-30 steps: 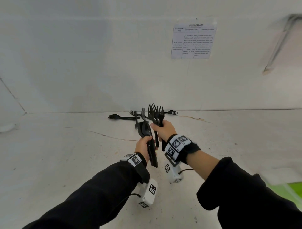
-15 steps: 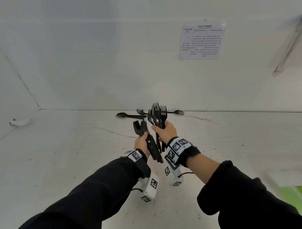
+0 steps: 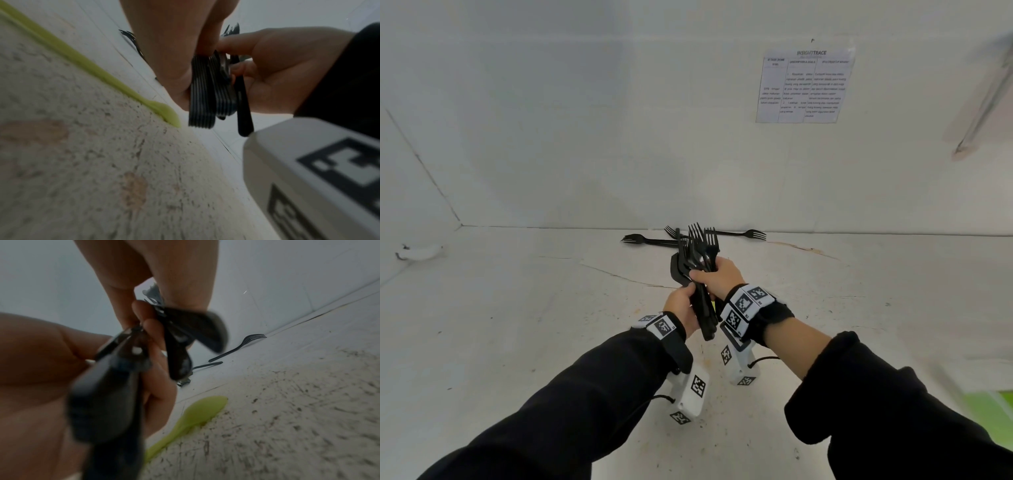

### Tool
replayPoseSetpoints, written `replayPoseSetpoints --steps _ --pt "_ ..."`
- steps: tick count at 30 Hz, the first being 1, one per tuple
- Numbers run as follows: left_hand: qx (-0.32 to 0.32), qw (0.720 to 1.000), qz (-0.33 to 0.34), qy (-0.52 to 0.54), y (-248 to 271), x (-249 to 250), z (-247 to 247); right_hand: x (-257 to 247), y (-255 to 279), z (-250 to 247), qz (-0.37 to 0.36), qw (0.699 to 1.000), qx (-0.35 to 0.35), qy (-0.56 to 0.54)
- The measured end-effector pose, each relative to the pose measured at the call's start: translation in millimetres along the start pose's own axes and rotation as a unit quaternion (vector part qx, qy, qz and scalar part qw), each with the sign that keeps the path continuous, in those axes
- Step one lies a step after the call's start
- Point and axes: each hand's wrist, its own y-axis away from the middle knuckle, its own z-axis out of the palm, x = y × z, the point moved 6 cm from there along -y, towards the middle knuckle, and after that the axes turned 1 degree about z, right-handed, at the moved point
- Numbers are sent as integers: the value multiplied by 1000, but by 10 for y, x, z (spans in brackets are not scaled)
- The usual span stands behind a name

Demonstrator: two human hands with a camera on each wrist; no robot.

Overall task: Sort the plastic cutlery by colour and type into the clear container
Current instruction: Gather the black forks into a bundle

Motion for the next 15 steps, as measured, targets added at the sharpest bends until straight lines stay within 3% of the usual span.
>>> replayPoseSetpoints --steps 4,10,15 --pt "-20 998 9 54 -38 -5 58 104 30 15 39 999 -32 -10" --pt "-32 997 2 67 -48 -45 148 124 107 -33 36 999 -24 -24" --pt "-51 996 16 77 -50 -76 188 121 158 -96 30 999 -10 29"
